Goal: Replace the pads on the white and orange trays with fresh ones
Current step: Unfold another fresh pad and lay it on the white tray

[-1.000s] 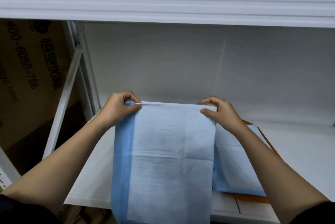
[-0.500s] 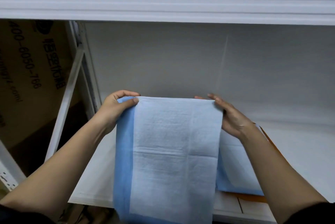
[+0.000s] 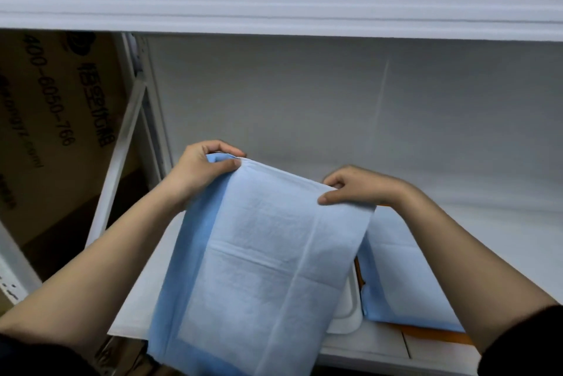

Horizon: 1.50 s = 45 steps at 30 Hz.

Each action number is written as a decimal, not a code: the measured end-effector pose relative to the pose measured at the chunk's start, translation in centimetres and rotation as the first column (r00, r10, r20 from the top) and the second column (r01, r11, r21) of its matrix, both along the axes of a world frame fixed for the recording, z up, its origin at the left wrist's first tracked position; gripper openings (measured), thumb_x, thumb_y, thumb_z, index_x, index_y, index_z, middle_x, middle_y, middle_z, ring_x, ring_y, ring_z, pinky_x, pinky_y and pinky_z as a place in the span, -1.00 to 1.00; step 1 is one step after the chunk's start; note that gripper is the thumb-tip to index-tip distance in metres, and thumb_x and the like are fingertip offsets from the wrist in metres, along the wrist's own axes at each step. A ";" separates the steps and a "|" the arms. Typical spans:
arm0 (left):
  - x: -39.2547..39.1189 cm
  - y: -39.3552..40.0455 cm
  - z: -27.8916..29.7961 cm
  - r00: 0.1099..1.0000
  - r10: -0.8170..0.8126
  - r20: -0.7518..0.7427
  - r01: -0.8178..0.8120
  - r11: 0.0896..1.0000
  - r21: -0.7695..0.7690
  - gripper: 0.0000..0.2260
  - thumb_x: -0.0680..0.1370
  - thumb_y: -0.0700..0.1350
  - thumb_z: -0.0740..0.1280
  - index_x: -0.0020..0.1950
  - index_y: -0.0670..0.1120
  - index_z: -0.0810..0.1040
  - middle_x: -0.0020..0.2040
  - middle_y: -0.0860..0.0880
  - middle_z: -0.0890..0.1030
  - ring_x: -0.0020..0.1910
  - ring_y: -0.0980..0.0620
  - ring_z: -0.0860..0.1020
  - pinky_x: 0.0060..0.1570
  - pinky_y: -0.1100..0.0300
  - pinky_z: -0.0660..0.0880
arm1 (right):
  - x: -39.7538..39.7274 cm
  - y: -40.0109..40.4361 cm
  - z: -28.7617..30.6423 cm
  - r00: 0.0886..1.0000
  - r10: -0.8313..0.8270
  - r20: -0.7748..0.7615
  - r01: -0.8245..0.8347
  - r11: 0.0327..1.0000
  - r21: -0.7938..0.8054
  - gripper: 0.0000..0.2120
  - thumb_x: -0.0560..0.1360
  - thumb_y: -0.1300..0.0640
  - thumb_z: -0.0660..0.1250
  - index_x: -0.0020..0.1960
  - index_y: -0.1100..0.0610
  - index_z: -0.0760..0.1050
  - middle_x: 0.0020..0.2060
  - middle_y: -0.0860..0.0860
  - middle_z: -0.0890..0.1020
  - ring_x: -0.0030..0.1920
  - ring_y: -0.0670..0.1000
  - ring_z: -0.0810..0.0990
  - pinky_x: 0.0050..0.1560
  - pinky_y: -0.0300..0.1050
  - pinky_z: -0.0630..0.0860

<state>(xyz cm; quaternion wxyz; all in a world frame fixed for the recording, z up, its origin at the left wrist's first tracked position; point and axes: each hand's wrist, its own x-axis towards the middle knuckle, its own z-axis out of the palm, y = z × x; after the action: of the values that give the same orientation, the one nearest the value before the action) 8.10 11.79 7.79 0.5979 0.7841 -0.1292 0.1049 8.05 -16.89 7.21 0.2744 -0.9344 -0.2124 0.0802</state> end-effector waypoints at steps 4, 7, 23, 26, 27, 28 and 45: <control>0.5 1.6 -0.9 0.998 0.018 -0.060 -0.022 0.998 -0.066 -0.91 0.46 -0.23 0.44 -0.17 -0.04 0.64 -0.27 0.10 0.68 -0.31 0.21 0.61 -0.29 0.41 0.52 | -1.0 -3.9 -1.8 0.990 -0.119 -0.078 0.135 0.956 0.261 -0.70 0.50 0.12 0.38 -0.22 0.37 0.48 -0.38 0.06 0.41 -0.34 -0.05 0.39 -0.31 -0.26 0.39; 0.7 1.6 -1.7 0.994 0.018 -0.103 -0.032 0.990 -0.138 -0.92 0.47 -0.25 0.42 -0.14 -0.07 0.63 -0.29 0.10 0.68 -0.34 0.22 0.61 -0.31 0.40 0.54 | -1.5 -4.5 -4.3 0.966 -0.187 -0.177 0.257 0.746 0.615 -0.88 0.48 0.15 0.37 -0.16 0.21 0.56 -0.30 -0.01 0.64 -0.23 -0.03 0.58 -0.15 -0.23 0.55; 7.4 2.7 -6.6 0.985 0.117 -0.128 -0.120 0.993 -0.015 -0.90 0.50 -0.22 0.40 -0.12 -0.01 0.61 -0.14 0.11 0.63 -0.21 0.18 0.56 -0.19 0.35 0.50 | 1.3 2.0 -13.6 0.817 -0.414 -0.401 0.512 0.201 0.835 -0.90 0.55 0.17 0.32 0.04 0.04 0.56 -0.06 0.01 0.69 -0.10 -0.02 0.68 -0.10 -0.11 0.61; 9.6 3.7 -8.7 0.951 0.031 -0.307 -0.060 0.994 -0.086 -0.80 0.50 -0.11 0.41 0.12 0.00 0.57 0.04 -0.02 0.61 -0.10 0.10 0.58 -0.08 0.24 0.55 | 2.7 1.9 -14.1 0.801 -0.471 -0.370 0.517 0.232 0.824 -0.94 0.55 0.13 0.32 0.00 0.01 0.55 -0.08 -0.03 0.69 -0.11 -0.05 0.68 -0.19 -0.20 0.59; 9.9 4.0 -9.4 0.905 -0.058 -0.421 -0.006 0.989 -0.149 -0.70 0.45 -0.02 0.45 0.17 -0.02 0.56 0.07 -0.05 0.63 -0.09 0.07 0.60 -0.06 0.19 0.57 | 3.1 1.8 -14.3 0.800 -0.470 -0.372 0.520 0.234 0.822 -0.89 0.55 0.12 0.32 0.06 0.06 0.56 -0.04 0.02 0.69 -0.07 0.02 0.69 -0.14 -0.12 0.61; 10.0 4.3 -10.3 0.839 -0.156 -0.522 0.053 0.977 -0.206 -0.55 0.34 0.10 0.52 0.15 -0.03 0.57 0.05 -0.05 0.66 -0.11 0.08 0.63 -0.09 0.18 0.59 | 3.3 1.9 -14.5 0.801 -0.466 -0.377 0.523 0.237 0.819 -0.84 0.54 0.11 0.33 0.10 0.10 0.57 -0.02 0.04 0.69 -0.04 0.06 0.69 -0.08 -0.04 0.61; 13.1 0.9 -20.1 0.914 0.348 -0.208 -0.268 0.903 0.335 -0.83 0.50 -0.09 0.37 -0.23 -0.12 0.48 -0.32 -0.04 0.51 -0.26 -0.08 0.49 -0.34 0.17 0.34 | 10.2 0.0 -20.0 0.639 -0.753 -0.159 0.727 0.523 0.445 -0.64 0.52 0.21 0.33 0.30 0.24 0.42 0.02 0.10 0.61 0.00 0.12 0.57 -0.02 -0.15 0.46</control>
<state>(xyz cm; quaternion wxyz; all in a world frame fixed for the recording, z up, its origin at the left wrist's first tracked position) 21.20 12.69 -12.34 0.4596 0.8828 0.0632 0.0733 18.21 -16.91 -12.79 0.4940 -0.8408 0.1841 -0.1228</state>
